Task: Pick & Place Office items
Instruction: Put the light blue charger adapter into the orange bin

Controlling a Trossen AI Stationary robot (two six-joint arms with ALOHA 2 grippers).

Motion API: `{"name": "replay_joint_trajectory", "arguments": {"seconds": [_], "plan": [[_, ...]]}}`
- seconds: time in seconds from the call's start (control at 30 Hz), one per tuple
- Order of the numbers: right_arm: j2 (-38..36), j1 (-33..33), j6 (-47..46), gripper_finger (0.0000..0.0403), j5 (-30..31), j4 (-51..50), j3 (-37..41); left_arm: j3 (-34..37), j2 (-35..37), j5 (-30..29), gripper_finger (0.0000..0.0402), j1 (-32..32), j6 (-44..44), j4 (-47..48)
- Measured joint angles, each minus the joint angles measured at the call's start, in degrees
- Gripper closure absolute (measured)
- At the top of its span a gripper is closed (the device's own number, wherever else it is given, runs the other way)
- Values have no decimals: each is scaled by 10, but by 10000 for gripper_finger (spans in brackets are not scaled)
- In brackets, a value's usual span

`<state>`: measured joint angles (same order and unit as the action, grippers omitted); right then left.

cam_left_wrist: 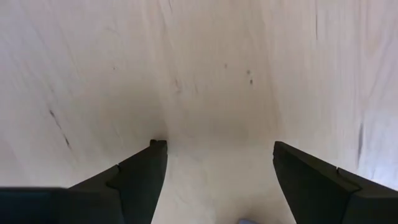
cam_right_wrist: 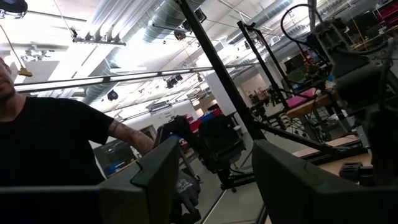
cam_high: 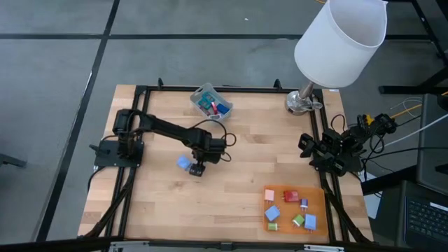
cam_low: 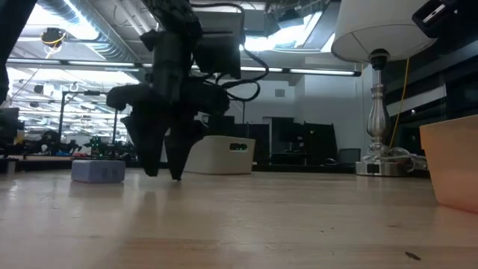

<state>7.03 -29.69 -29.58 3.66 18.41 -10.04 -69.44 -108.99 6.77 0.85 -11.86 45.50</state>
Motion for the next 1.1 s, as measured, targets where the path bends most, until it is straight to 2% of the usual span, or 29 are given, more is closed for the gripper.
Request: {"name": "replay_joint_trajectory", "arguments": {"seconds": [0.2,0.27,0.33,0.47,0.67,0.9,1.1], "plan": [[0,0,1,202,0,0,0,-50,2,-18,112,11,135,22],[0,0,2,202,-1,0,0,-79,6,-21,108,12,152,25],[0,0,2,202,-2,0,0,-111,11,-29,106,20,134,48],[0,0,-1,202,-17,1,0,-147,19,-47,102,43,38,141],[0,0,-13,202,-32,1,0,-133,44,-20,101,76,17,177],[0,0,0,202,-32,-3,0,-99,57,-74,100,101,-1,186],[0,0,-15,202,-32,-3,0,-36,57,-74,94,101,-5,190]]}}
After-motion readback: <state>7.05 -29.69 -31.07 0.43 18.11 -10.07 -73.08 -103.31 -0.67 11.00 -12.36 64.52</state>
